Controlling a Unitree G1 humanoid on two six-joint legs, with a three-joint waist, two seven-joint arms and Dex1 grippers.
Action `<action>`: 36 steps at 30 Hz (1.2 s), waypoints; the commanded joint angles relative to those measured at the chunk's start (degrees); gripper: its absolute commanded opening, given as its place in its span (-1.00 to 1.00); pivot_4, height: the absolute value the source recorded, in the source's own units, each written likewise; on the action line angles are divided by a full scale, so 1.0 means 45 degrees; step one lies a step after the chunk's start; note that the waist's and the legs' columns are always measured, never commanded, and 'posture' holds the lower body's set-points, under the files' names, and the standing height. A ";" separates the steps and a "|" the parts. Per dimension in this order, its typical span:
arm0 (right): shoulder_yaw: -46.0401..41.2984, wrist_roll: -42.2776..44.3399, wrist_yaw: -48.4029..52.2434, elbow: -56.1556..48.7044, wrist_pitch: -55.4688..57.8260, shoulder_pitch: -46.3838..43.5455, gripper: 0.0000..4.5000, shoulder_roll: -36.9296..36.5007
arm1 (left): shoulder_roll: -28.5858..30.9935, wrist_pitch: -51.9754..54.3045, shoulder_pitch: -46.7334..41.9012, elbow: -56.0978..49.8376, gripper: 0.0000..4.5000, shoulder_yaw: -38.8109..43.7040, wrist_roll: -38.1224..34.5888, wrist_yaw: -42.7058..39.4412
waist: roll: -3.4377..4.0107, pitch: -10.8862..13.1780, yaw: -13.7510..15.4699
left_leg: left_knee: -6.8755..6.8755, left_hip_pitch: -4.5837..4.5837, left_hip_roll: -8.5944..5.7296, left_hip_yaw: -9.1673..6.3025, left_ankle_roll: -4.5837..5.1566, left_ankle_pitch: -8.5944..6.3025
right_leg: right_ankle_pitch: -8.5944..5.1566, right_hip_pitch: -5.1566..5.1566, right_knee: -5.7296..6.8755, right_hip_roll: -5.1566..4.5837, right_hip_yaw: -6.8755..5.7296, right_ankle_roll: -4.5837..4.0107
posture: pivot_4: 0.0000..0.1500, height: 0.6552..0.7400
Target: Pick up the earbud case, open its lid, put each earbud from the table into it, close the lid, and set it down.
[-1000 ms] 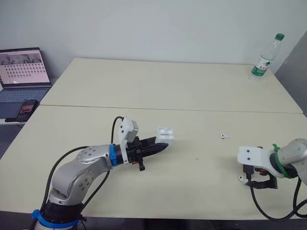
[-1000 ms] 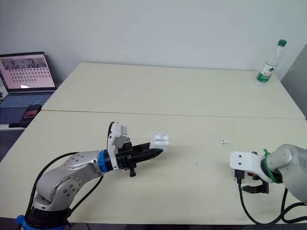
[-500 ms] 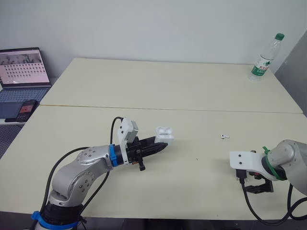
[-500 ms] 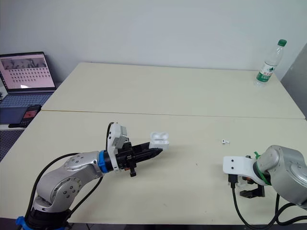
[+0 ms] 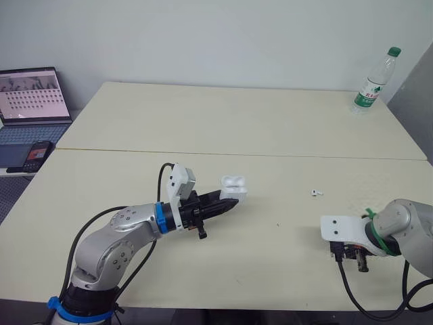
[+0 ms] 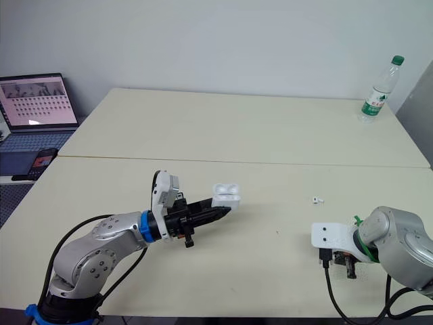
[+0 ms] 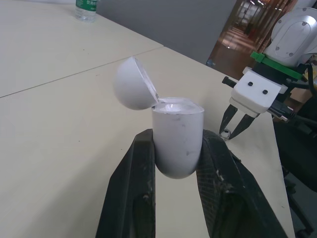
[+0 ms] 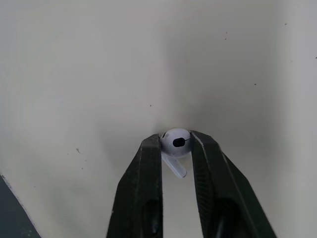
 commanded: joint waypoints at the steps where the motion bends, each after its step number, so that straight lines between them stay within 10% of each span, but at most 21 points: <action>1: -0.0038 -0.0156 0.0008 -0.0316 0.0071 -0.0162 -0.83 0.0010 | 0.0019 -0.0139 -0.0115 -0.0544 -0.67 0.0179 -0.0280 -0.0012 | 0.0000 0.0000 0.0000 | 0.0000 0.0000 0.0000 -0.0001 0.0000 0.0000 | 0.0000 0.0000 0.0000 0.0000 0.0000 0.0000 | 1.00 0.91; 8: -0.0910 0.0241 -0.0464 0.0012 0.0297 -0.0447 -0.83 0.0554 | -0.0109 -0.0328 -0.0066 -0.0362 -0.67 0.0130 -0.0046 0.0101 | -0.0001 0.0000 -0.0001 | 0.0000 0.0002 0.0001 0.0000 0.0000 0.0000 | 0.0000 0.0000 0.0001 0.0000 0.0000 0.0000 | 1.00 0.91; 25: -0.9388 0.5308 -0.6235 0.2502 0.0842 -0.3112 -0.83 1.0879 | -0.4572 -0.8761 -0.3941 0.8363 -0.67 -0.1324 0.6190 0.1893 | -0.0027 -0.0002 0.0250 | 0.0008 -0.0044 -0.0019 0.0001 0.0002 -0.0002 | 0.0021 -0.0018 -0.0002 0.0051 0.0010 0.0012 | 1.00 0.91; 36: -1.1857 0.8710 -0.9764 0.2431 0.0701 -0.3659 -0.83 1.5314 | -0.6623 -1.0198 -0.4635 0.9230 -0.67 -0.1604 0.7078 0.2978 | -0.0018 -0.0005 0.0214 | -0.0009 -0.0046 -0.0001 -0.0013 0.0002 -0.0003 | 0.0021 -0.0034 0.0022 0.0063 0.0010 0.0011 | 1.00 0.91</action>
